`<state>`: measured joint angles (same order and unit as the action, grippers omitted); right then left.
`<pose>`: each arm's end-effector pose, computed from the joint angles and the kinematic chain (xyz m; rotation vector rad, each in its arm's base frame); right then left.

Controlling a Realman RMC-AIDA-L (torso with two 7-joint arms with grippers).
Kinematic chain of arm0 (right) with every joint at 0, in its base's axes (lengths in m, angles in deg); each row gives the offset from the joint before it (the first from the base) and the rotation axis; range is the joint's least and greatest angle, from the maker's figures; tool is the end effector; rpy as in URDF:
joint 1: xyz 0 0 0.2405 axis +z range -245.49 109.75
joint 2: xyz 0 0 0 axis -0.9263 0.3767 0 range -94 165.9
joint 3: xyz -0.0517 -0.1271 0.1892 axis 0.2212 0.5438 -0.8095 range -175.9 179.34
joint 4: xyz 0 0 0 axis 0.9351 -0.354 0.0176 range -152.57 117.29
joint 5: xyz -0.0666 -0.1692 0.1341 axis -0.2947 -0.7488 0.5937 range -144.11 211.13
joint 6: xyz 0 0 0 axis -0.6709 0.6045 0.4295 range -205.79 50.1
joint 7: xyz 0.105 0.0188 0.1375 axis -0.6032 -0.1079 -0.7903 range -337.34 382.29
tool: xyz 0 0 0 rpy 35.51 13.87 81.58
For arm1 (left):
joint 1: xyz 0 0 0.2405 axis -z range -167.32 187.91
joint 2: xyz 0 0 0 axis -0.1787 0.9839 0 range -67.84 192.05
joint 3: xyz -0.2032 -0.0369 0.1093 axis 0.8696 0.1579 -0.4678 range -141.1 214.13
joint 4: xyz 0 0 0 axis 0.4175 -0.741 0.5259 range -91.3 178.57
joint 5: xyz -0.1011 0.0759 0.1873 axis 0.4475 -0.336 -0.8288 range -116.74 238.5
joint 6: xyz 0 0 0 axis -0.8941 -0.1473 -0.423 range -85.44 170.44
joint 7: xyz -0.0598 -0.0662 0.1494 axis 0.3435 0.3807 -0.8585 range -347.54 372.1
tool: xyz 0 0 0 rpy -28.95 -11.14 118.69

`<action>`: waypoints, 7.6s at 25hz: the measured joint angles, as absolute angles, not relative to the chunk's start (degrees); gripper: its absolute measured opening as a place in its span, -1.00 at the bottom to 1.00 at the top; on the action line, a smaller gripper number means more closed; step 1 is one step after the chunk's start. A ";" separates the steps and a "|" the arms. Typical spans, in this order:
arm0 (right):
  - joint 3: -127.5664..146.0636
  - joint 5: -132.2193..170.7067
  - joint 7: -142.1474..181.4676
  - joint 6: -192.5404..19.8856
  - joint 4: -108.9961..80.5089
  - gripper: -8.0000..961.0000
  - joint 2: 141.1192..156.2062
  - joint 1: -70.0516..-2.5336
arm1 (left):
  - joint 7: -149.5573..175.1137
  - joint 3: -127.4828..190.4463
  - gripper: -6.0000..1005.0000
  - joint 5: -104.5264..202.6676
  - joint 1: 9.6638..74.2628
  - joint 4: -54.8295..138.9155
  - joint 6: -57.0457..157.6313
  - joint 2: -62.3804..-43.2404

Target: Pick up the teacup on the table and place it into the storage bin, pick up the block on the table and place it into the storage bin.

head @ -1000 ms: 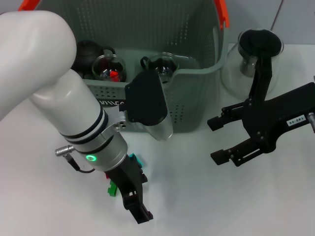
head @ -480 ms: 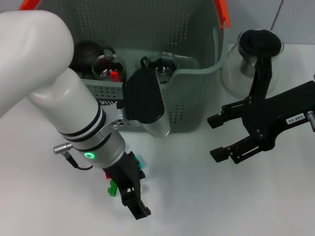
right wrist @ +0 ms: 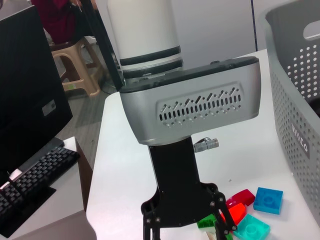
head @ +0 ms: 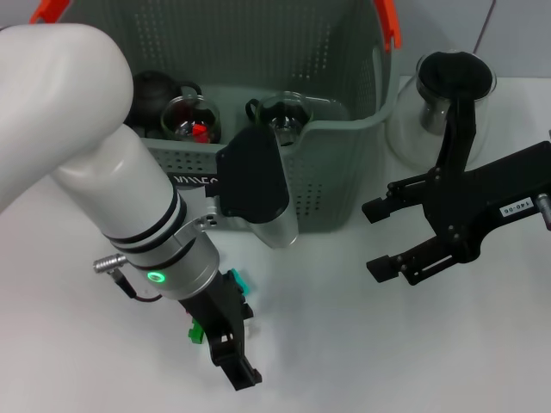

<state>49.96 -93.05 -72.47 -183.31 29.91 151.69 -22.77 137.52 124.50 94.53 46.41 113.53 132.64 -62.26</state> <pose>0.1570 0.3535 0.0029 2.9969 -0.3623 -0.2843 -0.1582 0.3116 -0.0962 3.0353 0.3238 -0.7382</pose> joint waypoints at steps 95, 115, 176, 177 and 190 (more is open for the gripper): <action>47.69 -91.56 -71.40 -182.35 29.91 0.90 151.79 -22.96 | 120.21 125.32 -0.20 92.69 54.58 101.13 131.29 -62.22; 47.69 -91.02 -71.39 -181.96 29.99 0.90 151.79 -23.05 | 119.58 128.85 -0.74 92.97 57.55 97.77 134.47 -62.08; 44.58 -90.98 -71.97 -187.02 29.99 0.90 150.32 -22.88 | 135.18 170.12 -0.14 107.21 62.97 93.07 113.91 -47.78; 44.61 -90.96 -71.85 -187.06 30.00 0.90 150.31 -22.85 | 135.26 170.81 -0.06 107.77 61.80 95.86 115.26 -48.33; 45.31 -91.27 -71.53 -187.45 30.41 0.90 150.29 -22.70 | 129.80 174.87 0.77 123.75 49.85 117.97 142.67 -51.67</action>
